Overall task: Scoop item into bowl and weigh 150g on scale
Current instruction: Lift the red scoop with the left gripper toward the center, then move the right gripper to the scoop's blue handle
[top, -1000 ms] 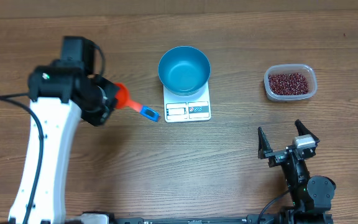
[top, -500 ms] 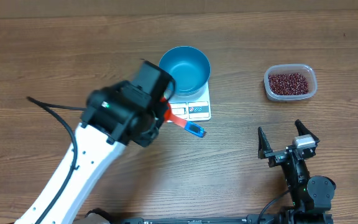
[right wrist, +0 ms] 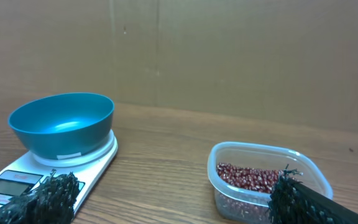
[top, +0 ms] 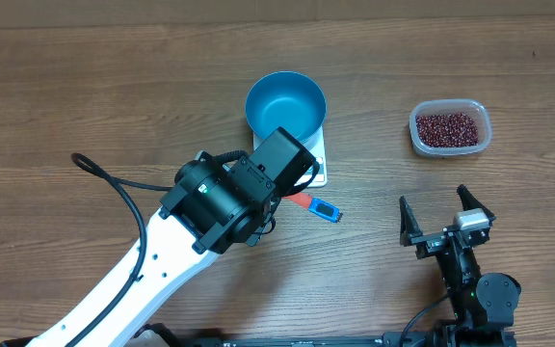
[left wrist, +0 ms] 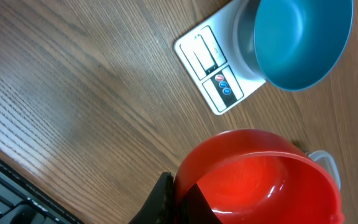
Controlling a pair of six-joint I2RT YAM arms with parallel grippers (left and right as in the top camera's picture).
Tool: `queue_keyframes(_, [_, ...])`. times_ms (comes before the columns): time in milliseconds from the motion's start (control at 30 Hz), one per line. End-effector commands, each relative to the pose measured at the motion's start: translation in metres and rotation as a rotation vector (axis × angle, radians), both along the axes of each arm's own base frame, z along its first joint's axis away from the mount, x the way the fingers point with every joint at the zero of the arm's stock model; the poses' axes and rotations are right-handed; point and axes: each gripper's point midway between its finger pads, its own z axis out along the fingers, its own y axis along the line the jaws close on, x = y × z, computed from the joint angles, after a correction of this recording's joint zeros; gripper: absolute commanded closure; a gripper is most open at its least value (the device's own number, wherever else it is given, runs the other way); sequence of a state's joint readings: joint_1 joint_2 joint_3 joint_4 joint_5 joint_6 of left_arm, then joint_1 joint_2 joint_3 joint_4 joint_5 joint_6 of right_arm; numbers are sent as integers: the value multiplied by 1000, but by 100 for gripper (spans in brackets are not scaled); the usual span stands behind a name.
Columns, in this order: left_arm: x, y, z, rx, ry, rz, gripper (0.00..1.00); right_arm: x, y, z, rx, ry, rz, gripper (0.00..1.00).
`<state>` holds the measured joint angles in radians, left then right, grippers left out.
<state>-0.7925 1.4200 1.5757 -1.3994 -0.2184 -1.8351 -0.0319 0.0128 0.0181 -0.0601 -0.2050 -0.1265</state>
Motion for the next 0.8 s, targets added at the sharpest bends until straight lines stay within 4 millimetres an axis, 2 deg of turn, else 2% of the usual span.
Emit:
queue_keyframes(0, [1,0,7,-17,-20,28,96,-2,8,0,77,8,45,0])
queue_keyframes(133, [1,0,7,-19,-18,27,96,-10,33,-2,322,100,197,0])
queue_keyframes(200, [1,0,7,-19,-18,28,96,-22,57,-2,435,172,347,0])
queue_keyframes(300, [0,0,7,-18,-17,27,96,-38,79,-1,578,282,498,0])
queue_keyframes(367, [1,0,7,-15,-21,28,96,-39,80,4,632,292,508,0])
queue_keyframes(600, [6,-1,9,-23,-46,34,96,-58,90,60,601,209,615,0])
queue_keyframes(767, [9,-4,11,-36,-59,34,96,-57,90,83,626,285,597,0])
